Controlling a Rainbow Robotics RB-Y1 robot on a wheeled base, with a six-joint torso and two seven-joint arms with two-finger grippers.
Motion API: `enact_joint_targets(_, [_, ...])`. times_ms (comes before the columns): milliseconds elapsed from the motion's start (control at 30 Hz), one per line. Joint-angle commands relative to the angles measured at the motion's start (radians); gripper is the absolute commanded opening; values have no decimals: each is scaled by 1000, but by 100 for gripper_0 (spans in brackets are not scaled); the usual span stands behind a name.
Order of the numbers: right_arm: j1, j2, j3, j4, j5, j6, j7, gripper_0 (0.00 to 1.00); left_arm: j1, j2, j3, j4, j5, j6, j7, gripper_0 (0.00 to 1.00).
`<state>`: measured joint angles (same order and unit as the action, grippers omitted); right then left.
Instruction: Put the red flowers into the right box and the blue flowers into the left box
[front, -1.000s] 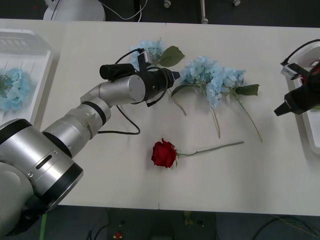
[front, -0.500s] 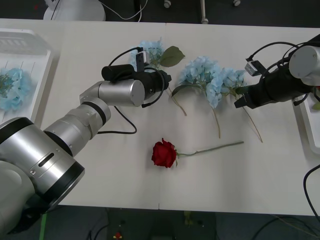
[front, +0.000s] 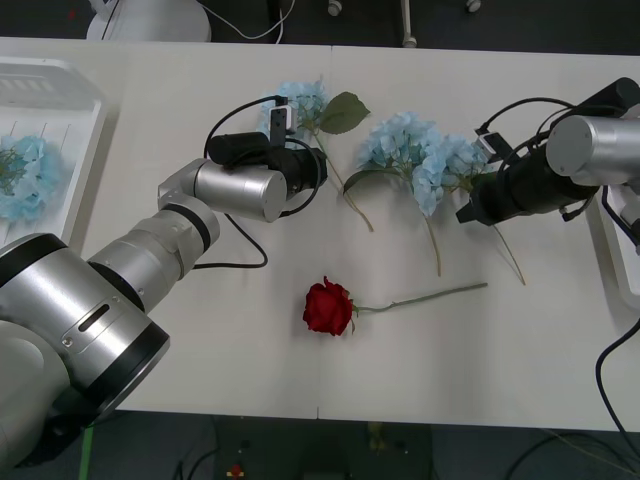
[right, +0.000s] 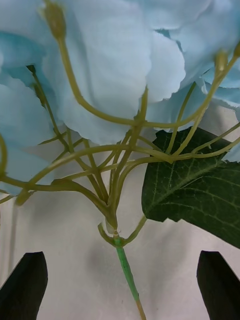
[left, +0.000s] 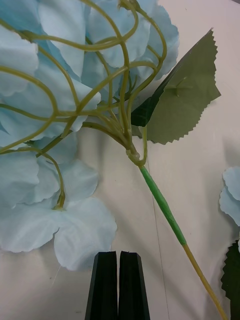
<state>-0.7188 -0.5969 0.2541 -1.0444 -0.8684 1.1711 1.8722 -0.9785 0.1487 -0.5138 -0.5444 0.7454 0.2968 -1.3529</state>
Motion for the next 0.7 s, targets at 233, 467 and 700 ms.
enact_joint_targets(233, [-48,23,47,12,23,-57,15,42,-39,3,8,-15,-6,-79,43,6])
enact_joint_targets(467, [-48,23,47,11,31,-62,18,0,-9,23,18,-69,-1,-79,38,100])
enact_joint_targets(700, [-53,12,45,12,19,-67,21,0,162,111,18,-341,-20,-79,31,100])
